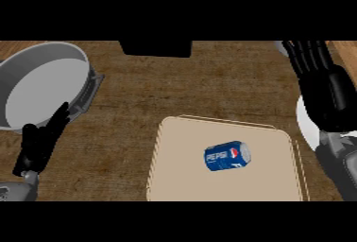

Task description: Pick the can from the tray and place it in the plate

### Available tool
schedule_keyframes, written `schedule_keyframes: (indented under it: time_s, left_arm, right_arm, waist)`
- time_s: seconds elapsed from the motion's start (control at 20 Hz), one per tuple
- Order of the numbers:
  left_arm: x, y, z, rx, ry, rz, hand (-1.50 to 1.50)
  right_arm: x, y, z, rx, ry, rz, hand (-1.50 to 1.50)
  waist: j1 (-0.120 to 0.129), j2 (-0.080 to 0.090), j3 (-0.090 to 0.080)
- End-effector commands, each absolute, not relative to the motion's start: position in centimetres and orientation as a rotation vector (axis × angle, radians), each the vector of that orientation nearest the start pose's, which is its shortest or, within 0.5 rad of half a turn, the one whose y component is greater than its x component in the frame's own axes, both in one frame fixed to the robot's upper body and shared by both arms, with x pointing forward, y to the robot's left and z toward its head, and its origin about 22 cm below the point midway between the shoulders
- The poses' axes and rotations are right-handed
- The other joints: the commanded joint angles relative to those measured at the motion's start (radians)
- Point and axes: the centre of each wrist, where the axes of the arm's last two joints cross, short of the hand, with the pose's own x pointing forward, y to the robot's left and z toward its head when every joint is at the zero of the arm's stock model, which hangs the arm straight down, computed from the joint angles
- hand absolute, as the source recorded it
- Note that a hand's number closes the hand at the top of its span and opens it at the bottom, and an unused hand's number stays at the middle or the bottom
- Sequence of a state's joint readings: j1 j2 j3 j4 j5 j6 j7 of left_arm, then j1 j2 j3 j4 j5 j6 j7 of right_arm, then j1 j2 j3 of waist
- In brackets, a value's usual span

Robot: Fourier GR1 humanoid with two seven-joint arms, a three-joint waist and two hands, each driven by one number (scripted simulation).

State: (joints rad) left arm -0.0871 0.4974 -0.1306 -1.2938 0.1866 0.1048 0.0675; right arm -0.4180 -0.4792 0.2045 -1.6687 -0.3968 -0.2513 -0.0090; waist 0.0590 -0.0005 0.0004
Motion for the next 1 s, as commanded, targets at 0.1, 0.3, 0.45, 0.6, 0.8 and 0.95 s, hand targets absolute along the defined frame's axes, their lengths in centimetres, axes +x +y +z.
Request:
schedule_keyframes:
  time_s: [0.1, 0.3, 0.45, 0.6, 0.8, 0.95]
  left_arm:
    - [27.0, 31.9, 1.0, 0.27, -1.388, -0.148, 0.0]
    - [27.5, 30.3, 1.0, 0.188, -1.414, -0.117, 0.0]
    - [27.8, 29.3, 1.2, 0.147, -1.431, -0.089, 0.0]
    - [27.9, 29.1, 1.1, 0.164, -1.43, -0.104, 0.0]
    - [28.1, 27.1, 1.0, 0.14, -1.418, -0.101, 0.0]
    - [28.8, 28.9, 1.5, 0.16, -1.422, -0.105, 0.0]
  right_arm:
    - [29.9, -21.5, 9.4, 0.571, -1.996, -0.032, 1.5]
    - [30.6, -26.1, 10.8, 0.162, -2.128, 0.436, 1.5]
    - [28.5, -22.8, 1.3, 0.528, -1.957, -0.385, -1.5]
    - [26.4, -22.6, -3.8, 0.748, -1.958, -0.349, -1.5]
    - [26.2, -25.5, -7.5, 0.779, -1.989, -0.063, -1.5]
    - [27.6, -27.1, -8.0, 0.731, -2.032, 0.087, -1.5]
  waist:
    - [-0.029, 0.016, 0.009]
    - [-0.056, 0.011, -0.006]
    - [-0.036, 0.038, 0.016]
    - [-0.027, 0.028, 0.011]
    - [-0.02, 0.018, 0.006]
    - [-0.024, 0.016, 0.004]
